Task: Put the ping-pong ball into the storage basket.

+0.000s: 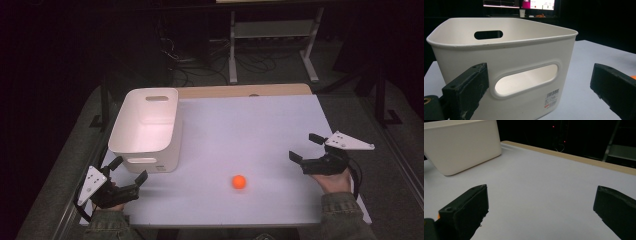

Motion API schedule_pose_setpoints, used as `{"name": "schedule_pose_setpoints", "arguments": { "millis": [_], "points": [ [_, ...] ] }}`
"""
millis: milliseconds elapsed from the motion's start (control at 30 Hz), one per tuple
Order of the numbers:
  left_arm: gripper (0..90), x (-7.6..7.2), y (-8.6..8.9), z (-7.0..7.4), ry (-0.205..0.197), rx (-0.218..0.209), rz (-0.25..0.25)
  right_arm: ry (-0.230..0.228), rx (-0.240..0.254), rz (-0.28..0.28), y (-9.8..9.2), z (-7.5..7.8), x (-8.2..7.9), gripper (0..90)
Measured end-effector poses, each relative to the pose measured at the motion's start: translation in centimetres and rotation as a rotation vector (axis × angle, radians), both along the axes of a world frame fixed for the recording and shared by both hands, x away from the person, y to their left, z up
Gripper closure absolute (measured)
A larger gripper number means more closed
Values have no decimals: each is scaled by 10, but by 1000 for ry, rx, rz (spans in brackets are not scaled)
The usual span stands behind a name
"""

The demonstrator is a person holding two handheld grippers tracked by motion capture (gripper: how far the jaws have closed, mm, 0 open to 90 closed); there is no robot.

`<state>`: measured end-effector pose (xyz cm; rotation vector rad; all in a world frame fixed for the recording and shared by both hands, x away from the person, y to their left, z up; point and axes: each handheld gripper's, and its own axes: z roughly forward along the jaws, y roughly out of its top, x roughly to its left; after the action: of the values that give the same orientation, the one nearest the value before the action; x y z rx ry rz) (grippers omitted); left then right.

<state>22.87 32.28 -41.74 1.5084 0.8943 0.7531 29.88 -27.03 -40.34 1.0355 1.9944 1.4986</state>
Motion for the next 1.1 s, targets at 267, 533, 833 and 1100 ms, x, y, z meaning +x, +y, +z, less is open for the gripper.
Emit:
{"name": "schedule_pose_setpoints", "arguments": {
  "millis": [267, 533, 833, 1100],
  "points": [
    [15, 1, 0, -1, 14, 2, 2, 18, -32, -5, 2, 1, -1, 0],
    [15, 1, -1, -1, 16, 1, 2, 40, -42, 14, 6, 2, 2, 0],
    [15, 1, 0, -1, 18, 6, 2, 48, -57, 23, 9, 5, 3, 0],
    [15, 2, -1, -2, 20, 5, 3, 68, -79, 62, 19, 8, 6, 0]
  ]
}}
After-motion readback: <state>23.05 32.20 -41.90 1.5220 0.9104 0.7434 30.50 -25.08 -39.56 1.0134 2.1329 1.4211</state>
